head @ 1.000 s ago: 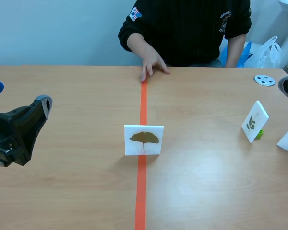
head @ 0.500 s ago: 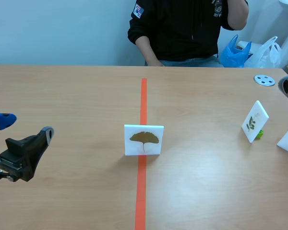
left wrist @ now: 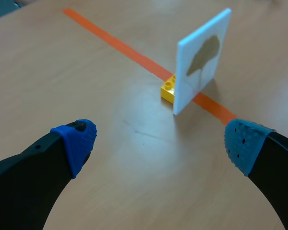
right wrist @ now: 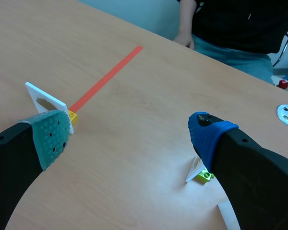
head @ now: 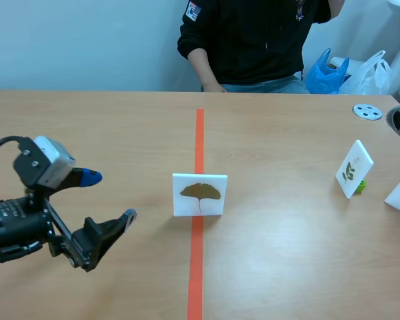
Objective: Sort the leaf by its shape. The table is split by an orange tape line. A compound leaf with several leaflets goes to the left side, a simple leaf with one blade goes to the right side. Return to the home posture when a red brick is placed on the table.
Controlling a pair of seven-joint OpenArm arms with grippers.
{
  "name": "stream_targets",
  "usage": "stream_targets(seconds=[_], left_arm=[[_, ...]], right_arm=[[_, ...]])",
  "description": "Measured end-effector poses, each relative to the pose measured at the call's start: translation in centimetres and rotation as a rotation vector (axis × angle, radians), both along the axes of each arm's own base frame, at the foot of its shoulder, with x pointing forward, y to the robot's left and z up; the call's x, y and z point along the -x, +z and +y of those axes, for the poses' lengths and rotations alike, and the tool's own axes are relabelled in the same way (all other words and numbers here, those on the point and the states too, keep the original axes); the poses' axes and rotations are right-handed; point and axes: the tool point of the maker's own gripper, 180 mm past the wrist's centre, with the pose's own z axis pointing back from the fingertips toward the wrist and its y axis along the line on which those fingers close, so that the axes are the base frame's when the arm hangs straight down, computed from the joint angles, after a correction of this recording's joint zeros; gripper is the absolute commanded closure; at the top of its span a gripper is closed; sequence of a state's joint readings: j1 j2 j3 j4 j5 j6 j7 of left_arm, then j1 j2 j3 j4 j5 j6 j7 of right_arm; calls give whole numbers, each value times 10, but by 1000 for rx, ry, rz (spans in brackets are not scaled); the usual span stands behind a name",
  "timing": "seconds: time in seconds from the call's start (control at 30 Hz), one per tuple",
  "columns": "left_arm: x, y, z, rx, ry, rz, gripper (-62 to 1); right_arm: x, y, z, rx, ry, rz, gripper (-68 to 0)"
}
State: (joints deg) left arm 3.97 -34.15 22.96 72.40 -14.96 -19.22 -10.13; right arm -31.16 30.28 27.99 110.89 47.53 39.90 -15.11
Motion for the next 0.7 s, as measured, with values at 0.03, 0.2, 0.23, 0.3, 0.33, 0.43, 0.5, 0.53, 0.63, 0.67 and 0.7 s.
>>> stream_targets(seconds=[0.03, 0.2, 0.23, 0.3, 0.33, 0.43, 0.5, 0.53, 0.63, 0.67, 0.7], left_arm=[[-1, -4, -4, -5, -15, 8, -570], [-7, -17, -22, -47, -101, 8, -570], [-9, -20, -25, -52, -112, 10, -570], [-14, -25, -30, -62, -127, 16, -570], [-17, -27, -33, -65, -132, 17, -570], [-29, -33, -43, -73, -143, 24, -570], [-36, -36, -52, -75, -154, 27, -570], [-39, -37, -57, -75, -162, 27, -570], [-45, -38, -75, -72, -190, 24, -570], [-46, -38, -81, -78, -210, 14, -570], [-45, -38, -88, -91, -235, 2, -570]], right_arm=[[0, 0, 0, 0, 0, 0, -506], [0, 0, 0, 3, 0, 1, -506], [0, 0, 0, 3, 0, 0, -506], [0, 0, 0, 3, 0, 1, -506], [0, 0, 0, 3, 0, 0, -506], [0, 0, 0, 3, 0, 1, -506], [0, 0, 0, 3, 0, 1, -506], [0, 0, 0, 3, 0, 1, -506], [0, 0, 0, 3, 0, 1, -506], [0, 0, 0, 3, 0, 1, -506], [0, 0, 0, 3, 0, 1, -506]])
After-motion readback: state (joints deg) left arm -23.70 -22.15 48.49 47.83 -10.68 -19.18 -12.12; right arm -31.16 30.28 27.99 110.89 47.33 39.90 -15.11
